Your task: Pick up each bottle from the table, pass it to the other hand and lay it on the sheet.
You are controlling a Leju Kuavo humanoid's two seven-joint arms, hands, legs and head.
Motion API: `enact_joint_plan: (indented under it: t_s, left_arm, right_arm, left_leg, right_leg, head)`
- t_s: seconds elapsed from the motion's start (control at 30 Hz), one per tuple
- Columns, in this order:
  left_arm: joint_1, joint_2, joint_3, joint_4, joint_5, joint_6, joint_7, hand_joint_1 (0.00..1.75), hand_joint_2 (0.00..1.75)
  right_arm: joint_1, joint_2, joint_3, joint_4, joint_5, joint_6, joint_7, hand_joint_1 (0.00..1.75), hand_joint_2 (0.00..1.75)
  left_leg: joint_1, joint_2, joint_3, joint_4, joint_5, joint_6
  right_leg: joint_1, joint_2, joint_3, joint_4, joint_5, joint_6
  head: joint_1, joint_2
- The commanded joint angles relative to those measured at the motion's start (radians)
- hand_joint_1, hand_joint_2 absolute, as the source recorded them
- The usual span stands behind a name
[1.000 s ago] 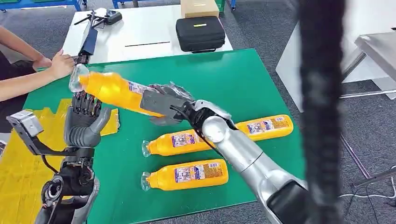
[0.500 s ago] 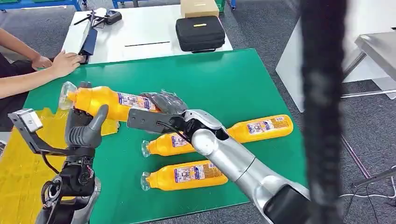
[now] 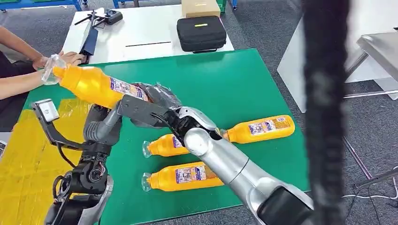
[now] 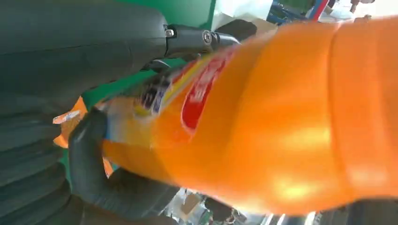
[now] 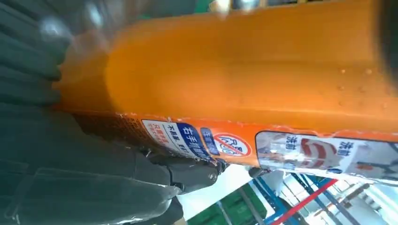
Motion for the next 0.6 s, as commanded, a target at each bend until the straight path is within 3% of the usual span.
enact_joint_plan:
  t_s: [0.03, 0.27, 0.6]
  left_arm:
    - [-0.129, 0.036, -0.094, 0.121, -0.018, 0.023, -0.017, 0.0, 1.75]
    - [-0.13, 0.034, -0.098, 0.118, -0.03, 0.03, -0.032, 0.0, 1.75]
    - [-0.107, 0.045, -0.092, 0.108, -0.046, 0.064, -0.075, 0.0, 1.75]
  right_arm:
    - [-0.034, 0.01, 0.017, 0.009, -0.01, 0.001, 0.029, 1.75, 1.75]
    - [-0.027, 0.011, 0.029, 0.005, -0.009, 0.007, 0.041, 1.75, 1.75]
    - [0.041, 0.003, 0.165, -0.011, 0.022, 0.053, 0.079, 1.75, 1.75]
  left_leg:
    - [0.001, -0.002, 0.001, 0.001, 0.0, -0.003]
    - [0.001, -0.001, 0.001, 0.0, 0.0, -0.002]
    - [0.002, 0.0, 0.008, 0.0, -0.003, -0.006]
  right_leg:
    - [0.001, -0.004, 0.002, 0.001, -0.001, 0.0]
    - [0.001, -0.003, 0.002, 0.0, -0.001, 0.0]
    - [0.002, -0.003, 0.008, 0.0, -0.004, -0.001]
  head:
    - [0.0, 0.0]
    - [0.0, 0.0]
    - [0.0, 0.0]
